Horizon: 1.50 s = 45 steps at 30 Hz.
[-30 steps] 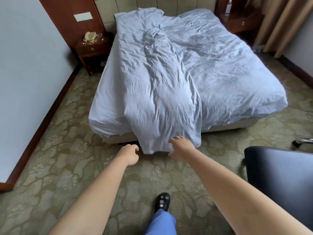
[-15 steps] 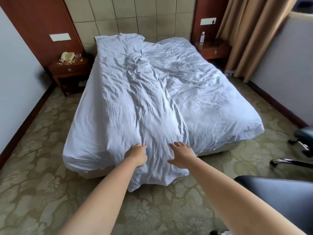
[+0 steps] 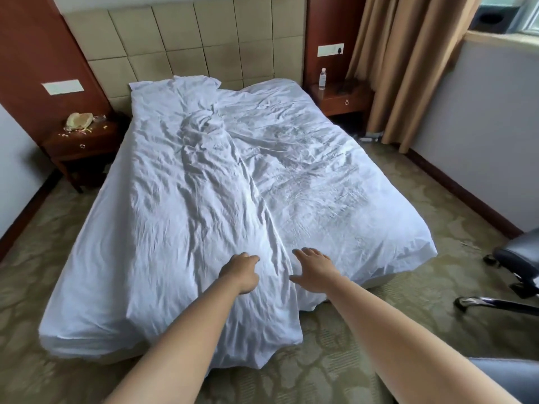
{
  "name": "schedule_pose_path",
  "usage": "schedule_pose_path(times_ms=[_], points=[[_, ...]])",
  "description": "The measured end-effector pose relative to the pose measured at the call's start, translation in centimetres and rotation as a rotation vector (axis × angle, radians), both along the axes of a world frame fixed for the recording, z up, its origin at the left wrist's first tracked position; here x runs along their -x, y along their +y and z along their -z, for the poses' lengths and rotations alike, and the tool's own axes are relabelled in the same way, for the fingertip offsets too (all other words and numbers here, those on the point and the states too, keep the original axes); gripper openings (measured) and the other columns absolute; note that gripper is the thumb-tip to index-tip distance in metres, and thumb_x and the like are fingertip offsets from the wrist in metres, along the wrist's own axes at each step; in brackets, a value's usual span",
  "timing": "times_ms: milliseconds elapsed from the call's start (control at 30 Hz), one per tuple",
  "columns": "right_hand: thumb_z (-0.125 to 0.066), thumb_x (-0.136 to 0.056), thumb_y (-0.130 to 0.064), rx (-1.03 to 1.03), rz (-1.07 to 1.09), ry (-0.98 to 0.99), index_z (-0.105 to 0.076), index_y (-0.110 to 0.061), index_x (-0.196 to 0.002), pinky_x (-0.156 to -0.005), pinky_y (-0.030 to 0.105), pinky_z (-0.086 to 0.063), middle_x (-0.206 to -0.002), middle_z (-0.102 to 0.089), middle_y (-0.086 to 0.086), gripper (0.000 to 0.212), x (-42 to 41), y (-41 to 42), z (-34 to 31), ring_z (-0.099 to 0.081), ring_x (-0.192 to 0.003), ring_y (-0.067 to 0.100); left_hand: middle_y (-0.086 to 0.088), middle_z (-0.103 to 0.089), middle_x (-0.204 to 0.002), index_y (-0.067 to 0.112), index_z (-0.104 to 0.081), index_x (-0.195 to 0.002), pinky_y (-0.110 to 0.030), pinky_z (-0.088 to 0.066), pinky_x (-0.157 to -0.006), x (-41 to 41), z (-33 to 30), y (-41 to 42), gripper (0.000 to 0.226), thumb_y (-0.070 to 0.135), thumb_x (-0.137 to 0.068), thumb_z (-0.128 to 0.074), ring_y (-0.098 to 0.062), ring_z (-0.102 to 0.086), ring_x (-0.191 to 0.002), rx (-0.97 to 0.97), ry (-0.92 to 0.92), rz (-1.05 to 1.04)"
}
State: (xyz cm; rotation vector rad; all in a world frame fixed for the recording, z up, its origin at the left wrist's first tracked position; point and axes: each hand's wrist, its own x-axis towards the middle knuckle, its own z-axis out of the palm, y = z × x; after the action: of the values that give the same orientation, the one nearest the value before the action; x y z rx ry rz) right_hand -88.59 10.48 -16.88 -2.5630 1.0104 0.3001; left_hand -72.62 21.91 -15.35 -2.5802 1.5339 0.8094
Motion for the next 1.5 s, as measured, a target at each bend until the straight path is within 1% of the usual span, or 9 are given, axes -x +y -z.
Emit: schedule_pose_path(times_ms=[100,333,567,667,900,1000,1300,1400,1500], points=[[-0.054,-0.091,-0.048,-0.041,0.019,0.008,-0.019,-0.021,-0.151,-0.115,0.039,-0.023,-0.155,-0.024,0.004,0.074,1.4,-5.0,0.0,-0.02,-0.144,0.024,0.001,-0.023,-0.154,0.022,-0.025,-0.15,-0.039,-0.035,-0.109,1.2,0.4,-4.4,0.055,0.019,-0.097,-0.038,-0.021,-0.019,-0.142,-0.055,-0.007,0.003],[-0.051,-0.093,-0.048,-0.104,0.098,0.05,-0.016,-0.021,-0.152,-0.115,0.041,-0.023,-0.159,-0.017,0.005,0.074,2.9,-15.0,1.8,-0.016,-0.146,0.024,0.002,-0.022,-0.155,0.023,-0.025,-0.149,-0.038,-0.035,-0.108,2.3,1.8,-14.4,0.057,0.018,-0.094,-0.041,-0.019,-0.019,-0.143,-0.056,-0.01,0.05],[-0.05,-0.093,-0.047,-0.129,0.186,0.102,-0.018,-0.02,-0.151,-0.114,0.04,-0.026,-0.157,-0.02,0.005,0.072,2.8,-23.0,3.9,-0.019,-0.144,0.024,-0.001,-0.024,-0.153,0.023,-0.025,-0.149,-0.038,-0.033,-0.11,0.3,5.2,-25.6,0.058,0.02,-0.094,-0.042,-0.022,-0.02,-0.142,-0.076,-0.005,0.15],[-0.05,-0.094,-0.047,-0.136,0.247,0.133,-0.018,-0.02,-0.151,-0.115,0.04,-0.026,-0.158,-0.019,0.004,0.071,4.2,-26.3,4.5,-0.018,-0.145,0.024,-0.002,-0.028,-0.15,0.022,-0.026,-0.149,-0.039,-0.036,-0.107,1.1,6.4,-30.0,0.058,0.02,-0.093,-0.042,-0.023,-0.024,-0.139,-0.083,0.028,0.212],[-0.047,-0.096,-0.044,-0.227,0.491,0.144,-0.023,-0.019,-0.15,-0.107,0.04,-0.036,-0.155,-0.025,0.005,0.064,9.1,-33.2,6.7,-0.028,-0.139,0.026,0.0,-0.014,-0.158,0.024,-0.022,-0.151,-0.038,-0.032,-0.111,5.8,8.3,-39.1,0.059,0.022,-0.095,-0.043,-0.022,-0.017,-0.144,-0.146,0.142,0.371],[-0.046,-0.097,-0.042,-0.266,0.539,0.139,-0.024,-0.019,-0.149,-0.103,0.038,-0.039,-0.153,-0.027,0.005,0.061,11.5,-36.8,8.2,-0.031,-0.137,0.025,0.0,-0.009,-0.16,0.025,-0.02,-0.151,-0.039,-0.028,-0.114,8.3,9.2,-43.3,0.06,0.023,-0.096,-0.043,-0.022,-0.014,-0.146,-0.182,0.172,0.403],[-0.042,-0.098,-0.039,-0.446,0.667,0.08,-0.027,-0.016,-0.148,-0.104,0.04,-0.038,-0.149,-0.031,0.009,0.057,19.6,-51.2,15.2,-0.038,-0.133,0.029,-0.002,-0.011,-0.16,0.025,-0.023,-0.15,-0.037,-0.029,-0.114,17.5,13.5,-57.8,0.063,0.021,-0.092,-0.048,-0.022,-0.017,-0.145,-0.282,0.163,0.441],[-0.038,-0.1,-0.04,-0.571,0.784,0.041,-0.025,-0.014,-0.148,-0.1,0.038,-0.04,-0.149,-0.031,0.011,0.056,21.6,-54.9,18.3,-0.043,-0.129,0.031,-0.001,-0.006,-0.16,0.028,-0.017,-0.151,-0.038,-0.029,-0.114,20.1,15.8,-62.2,0.07,0.02,-0.09,-0.049,-0.025,-0.018,-0.144,-0.346,0.159,0.423],[-0.034,-0.101,-0.04,-0.665,0.881,0.013,-0.026,-0.012,-0.148,-0.099,0.037,-0.041,-0.148,-0.031,0.013,0.055,22.5,-57.8,21.6,-0.046,-0.125,0.032,0.0,0.002,-0.161,0.033,-0.003,-0.152,-0.035,-0.031,-0.112,21.3,18.3,-65.7,0.082,0.023,-0.088,-0.053,-0.025,-0.023,-0.143,-0.418,0.191,0.347]])
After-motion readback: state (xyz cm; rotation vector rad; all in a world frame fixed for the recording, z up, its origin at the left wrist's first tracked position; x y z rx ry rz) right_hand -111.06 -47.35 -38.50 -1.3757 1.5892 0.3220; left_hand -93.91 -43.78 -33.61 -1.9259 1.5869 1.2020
